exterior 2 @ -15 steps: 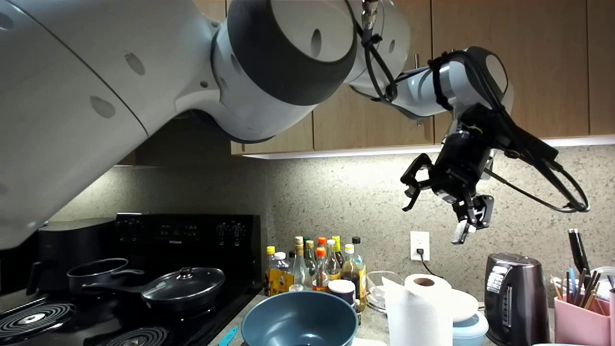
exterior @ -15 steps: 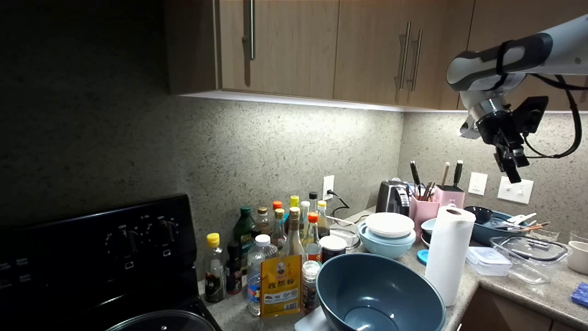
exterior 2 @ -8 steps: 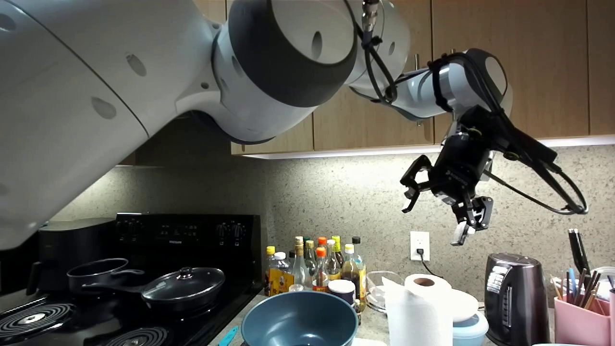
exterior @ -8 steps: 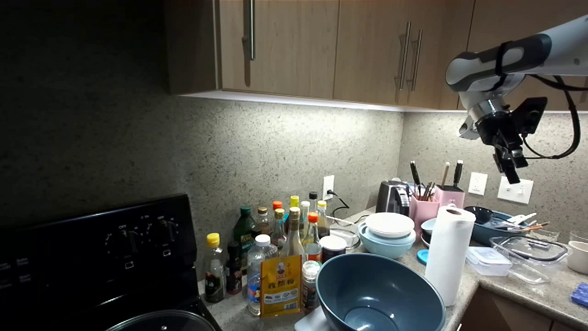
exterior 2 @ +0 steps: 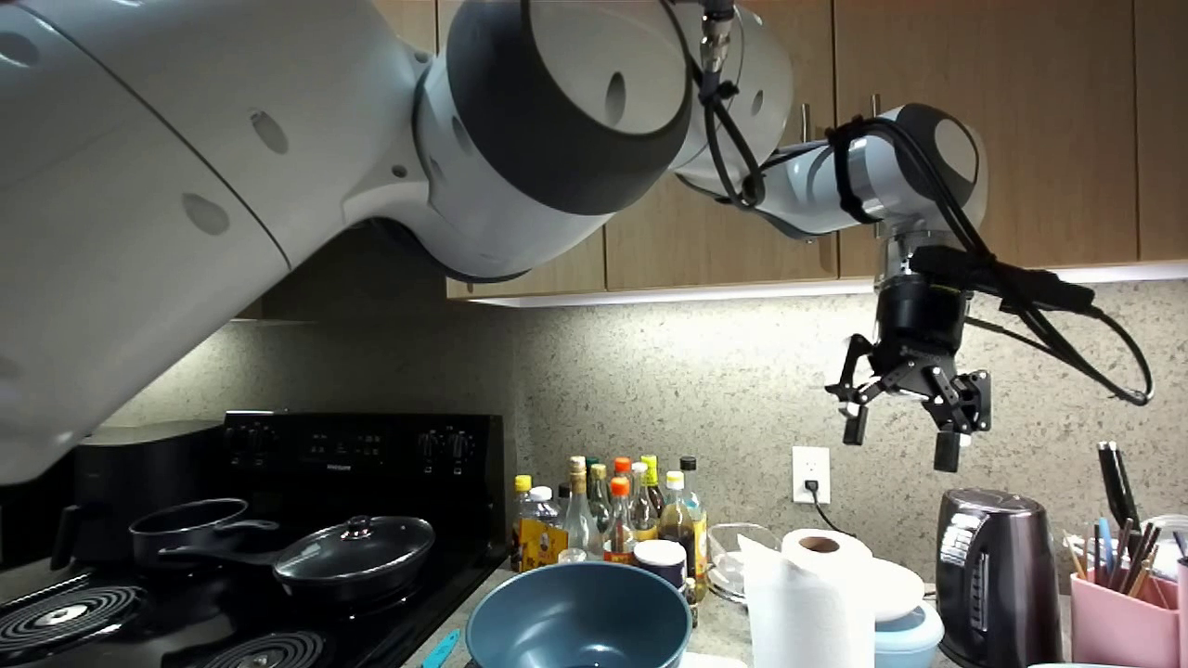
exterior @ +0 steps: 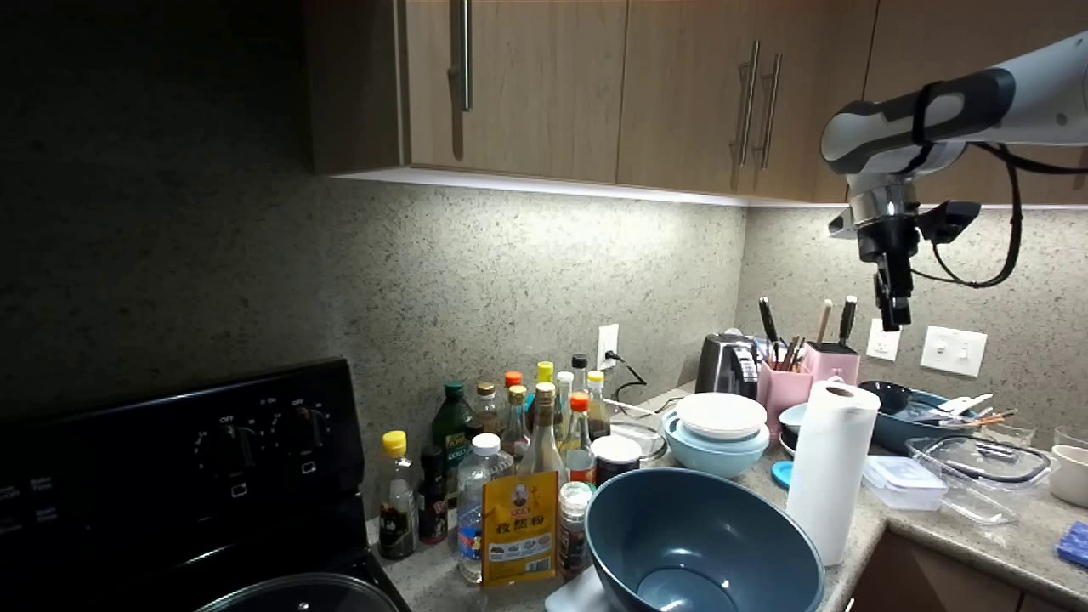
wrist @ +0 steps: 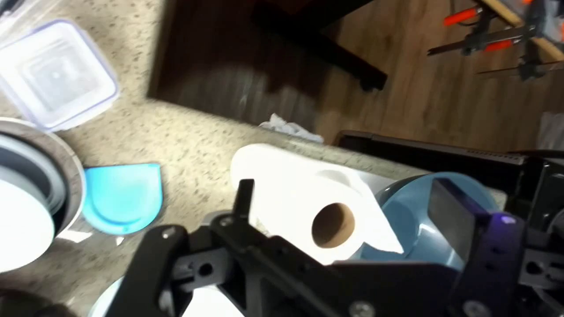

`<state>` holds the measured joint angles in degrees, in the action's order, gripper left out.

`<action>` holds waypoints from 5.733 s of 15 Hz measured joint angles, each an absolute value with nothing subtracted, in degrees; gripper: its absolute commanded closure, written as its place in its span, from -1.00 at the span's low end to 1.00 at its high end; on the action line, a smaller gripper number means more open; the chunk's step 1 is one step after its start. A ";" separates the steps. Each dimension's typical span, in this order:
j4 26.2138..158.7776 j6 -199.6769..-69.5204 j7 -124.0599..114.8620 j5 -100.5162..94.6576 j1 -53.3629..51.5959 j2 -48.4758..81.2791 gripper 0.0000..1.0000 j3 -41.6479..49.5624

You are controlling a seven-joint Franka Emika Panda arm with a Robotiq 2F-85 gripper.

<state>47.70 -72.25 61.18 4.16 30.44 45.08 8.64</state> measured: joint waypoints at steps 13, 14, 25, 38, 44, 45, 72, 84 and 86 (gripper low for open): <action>47.70 -78.90 61.14 4.09 30.21 45.36 -1.00 8.61; 47.70 -78.91 61.13 4.09 30.01 45.52 -1.00 8.60; 47.70 -78.94 60.42 4.06 27.38 47.43 -1.00 8.56; 48.17 -78.97 58.46 4.09 26.04 47.69 -1.00 8.56; 49.10 -78.97 58.16 4.20 26.10 49.08 -1.00 8.53; 49.12 -78.96 58.12 4.27 26.15 49.50 -1.00 8.53; 48.72 -78.88 57.82 4.33 26.90 53.98 -1.00 8.57; 41.65 -74.33 57.88 4.26 26.75 58.86 -1.00 8.53; 40.41 -73.69 57.89 4.25 26.74 59.50 -1.00 8.54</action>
<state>40.41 -73.69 57.89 4.25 26.74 59.50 8.54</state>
